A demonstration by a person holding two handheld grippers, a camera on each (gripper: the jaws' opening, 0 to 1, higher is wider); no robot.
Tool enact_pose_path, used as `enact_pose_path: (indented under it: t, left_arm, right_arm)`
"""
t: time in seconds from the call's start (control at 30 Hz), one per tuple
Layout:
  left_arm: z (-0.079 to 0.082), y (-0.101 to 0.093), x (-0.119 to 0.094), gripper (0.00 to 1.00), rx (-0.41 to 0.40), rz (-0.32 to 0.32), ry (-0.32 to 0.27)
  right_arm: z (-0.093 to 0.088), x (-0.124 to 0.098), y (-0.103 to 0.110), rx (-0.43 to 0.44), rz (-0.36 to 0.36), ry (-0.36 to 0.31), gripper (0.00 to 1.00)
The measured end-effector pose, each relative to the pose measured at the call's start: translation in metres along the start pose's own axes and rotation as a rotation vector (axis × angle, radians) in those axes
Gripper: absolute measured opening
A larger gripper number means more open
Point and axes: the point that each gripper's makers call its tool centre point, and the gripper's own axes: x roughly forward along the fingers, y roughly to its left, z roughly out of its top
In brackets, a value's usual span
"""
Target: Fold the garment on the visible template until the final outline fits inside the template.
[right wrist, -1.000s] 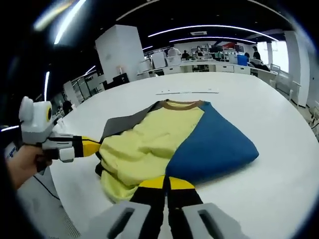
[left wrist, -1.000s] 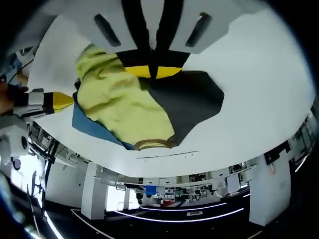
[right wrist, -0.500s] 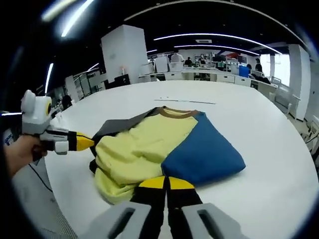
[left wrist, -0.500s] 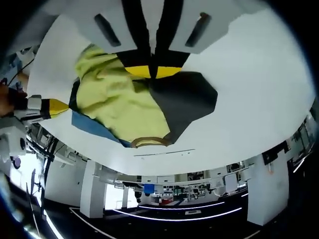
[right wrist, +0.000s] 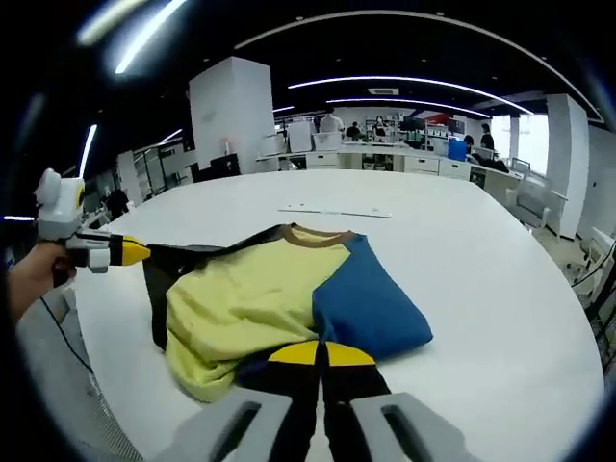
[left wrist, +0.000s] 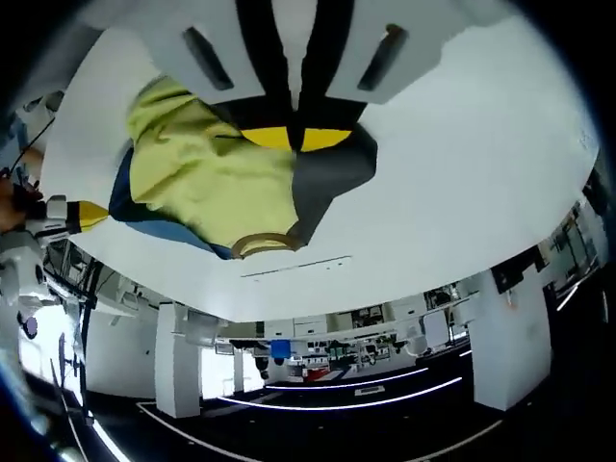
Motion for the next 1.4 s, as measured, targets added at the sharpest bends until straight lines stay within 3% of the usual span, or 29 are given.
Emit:
enact_pose_path:
  t: [0.43, 0.7, 1.03, 1.4]
  left_arm:
    - [0.023, 0.046, 0.001, 0.00, 0.043, 0.086, -0.010]
    - [0.026, 0.078, 0.006, 0.00, 0.023, 0.140, 0.030]
    - [0.019, 0.115, 0.020, 0.00, 0.049, 0.199, 0.114]
    - [-0.003, 0.152, 0.041, 0.00, 0.033, 0.269, 0.212]
  right_arm:
    - [0.024, -0.012, -0.024, -0.007, -0.042, -0.050, 0.00]
    - [0.038, -0.018, -0.058, -0.013, -0.117, -0.066, 0.00]
    - [0.053, -0.021, -0.117, -0.047, -0.231, -0.060, 0.00]
    - [0.057, -0.005, -0.173, -0.060, -0.328, -0.019, 0.00]
